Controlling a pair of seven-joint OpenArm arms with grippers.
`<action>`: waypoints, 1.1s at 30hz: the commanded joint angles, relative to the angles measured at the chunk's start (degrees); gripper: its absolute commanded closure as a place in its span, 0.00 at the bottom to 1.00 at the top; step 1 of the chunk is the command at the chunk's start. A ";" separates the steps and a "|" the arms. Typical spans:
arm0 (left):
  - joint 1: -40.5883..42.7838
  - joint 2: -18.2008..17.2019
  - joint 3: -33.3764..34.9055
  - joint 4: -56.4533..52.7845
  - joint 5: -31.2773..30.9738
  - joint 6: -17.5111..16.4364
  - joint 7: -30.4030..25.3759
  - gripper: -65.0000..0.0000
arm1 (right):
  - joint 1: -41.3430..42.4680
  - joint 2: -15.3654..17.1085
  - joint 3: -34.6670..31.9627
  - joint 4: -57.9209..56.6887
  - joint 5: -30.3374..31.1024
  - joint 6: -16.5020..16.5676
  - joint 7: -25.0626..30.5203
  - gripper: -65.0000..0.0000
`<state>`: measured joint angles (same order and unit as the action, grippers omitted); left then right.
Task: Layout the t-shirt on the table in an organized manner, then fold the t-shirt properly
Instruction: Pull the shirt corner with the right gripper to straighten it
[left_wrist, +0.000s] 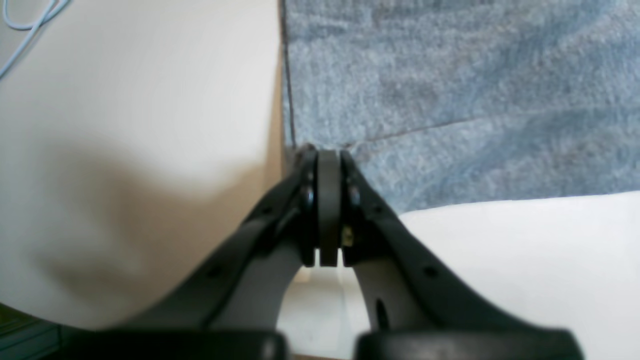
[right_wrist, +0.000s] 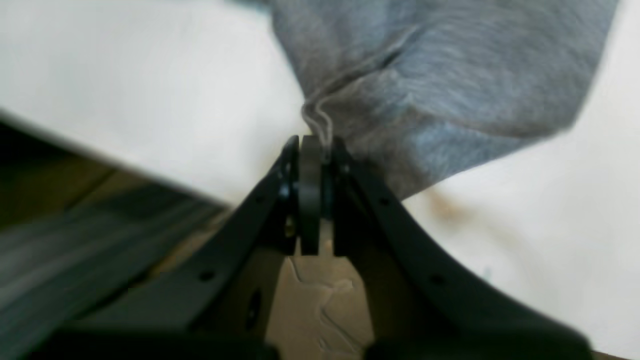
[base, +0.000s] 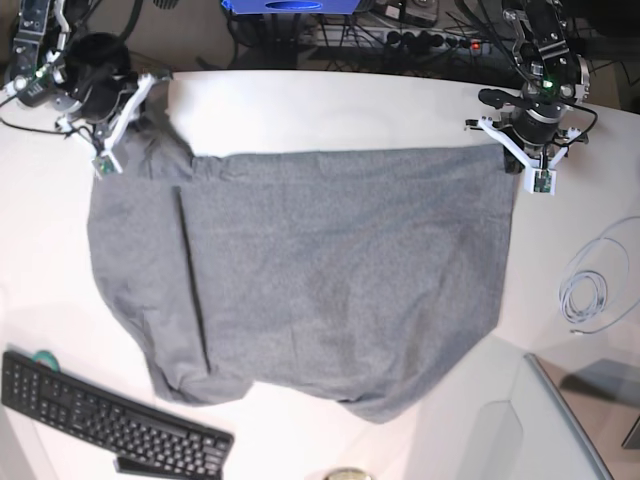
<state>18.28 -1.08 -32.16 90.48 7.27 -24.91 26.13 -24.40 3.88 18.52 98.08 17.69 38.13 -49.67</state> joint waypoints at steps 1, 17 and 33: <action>-0.04 -0.54 -0.15 1.08 -0.37 0.42 -1.21 1.00 | 0.01 0.56 0.33 0.69 0.64 1.56 0.40 1.00; 0.05 -3.18 -0.23 1.08 0.07 0.42 -1.21 1.00 | -0.70 4.87 0.42 0.69 0.81 1.87 -6.99 0.54; 0.31 -3.09 -0.23 1.08 -0.28 0.42 -1.21 1.00 | 18.65 1.35 29.17 -20.24 0.81 1.87 -13.41 0.36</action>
<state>18.85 -3.79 -32.23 90.48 7.31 -24.88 26.13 -6.22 3.81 47.35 76.75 17.96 39.70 -63.55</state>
